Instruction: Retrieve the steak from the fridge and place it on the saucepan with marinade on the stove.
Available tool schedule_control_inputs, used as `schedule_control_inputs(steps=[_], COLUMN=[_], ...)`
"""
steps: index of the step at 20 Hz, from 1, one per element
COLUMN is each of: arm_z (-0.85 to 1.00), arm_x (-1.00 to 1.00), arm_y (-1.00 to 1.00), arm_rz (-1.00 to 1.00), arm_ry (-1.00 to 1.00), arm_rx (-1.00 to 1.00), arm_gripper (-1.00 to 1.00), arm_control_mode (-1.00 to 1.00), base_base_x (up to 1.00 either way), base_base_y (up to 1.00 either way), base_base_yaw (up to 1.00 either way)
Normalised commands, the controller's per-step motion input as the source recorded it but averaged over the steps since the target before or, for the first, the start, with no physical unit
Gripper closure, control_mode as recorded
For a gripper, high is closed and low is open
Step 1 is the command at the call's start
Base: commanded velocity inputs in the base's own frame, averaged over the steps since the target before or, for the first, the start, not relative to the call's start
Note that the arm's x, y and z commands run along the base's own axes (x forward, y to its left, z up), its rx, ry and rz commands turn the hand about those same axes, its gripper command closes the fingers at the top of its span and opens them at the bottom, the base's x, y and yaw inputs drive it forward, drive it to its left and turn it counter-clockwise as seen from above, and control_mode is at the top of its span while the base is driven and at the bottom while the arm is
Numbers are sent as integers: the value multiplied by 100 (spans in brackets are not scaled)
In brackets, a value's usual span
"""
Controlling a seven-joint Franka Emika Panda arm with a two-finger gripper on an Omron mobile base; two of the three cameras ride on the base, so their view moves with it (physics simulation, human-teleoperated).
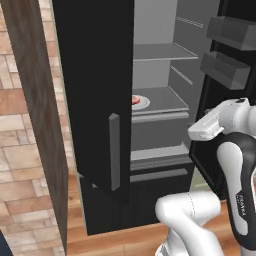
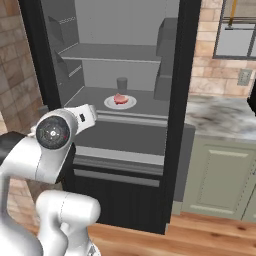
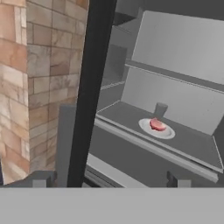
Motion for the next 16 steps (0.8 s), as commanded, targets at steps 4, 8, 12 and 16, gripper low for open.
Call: schedule_control_inputs(steps=[4, 8, 12, 16], arm_z=[-67, -55, -60, -56], arm_x=[29, 39, 40, 41], arm_y=[20, 14, 9, 8], arm_rz=[0, 1, 2, 3], arm_ry=[-4, -4, -15, -18], arm_rx=[1, 3, 4, 7], arm_gripper=[-100, -100, -100, -100], arm_control_mode=[-100, -100, -100, -100], base_base_x=[0, 0, 0, 0], base_base_y=[0, 0, 0, 0], base_base_yaw=[0, 0, 0, 0])
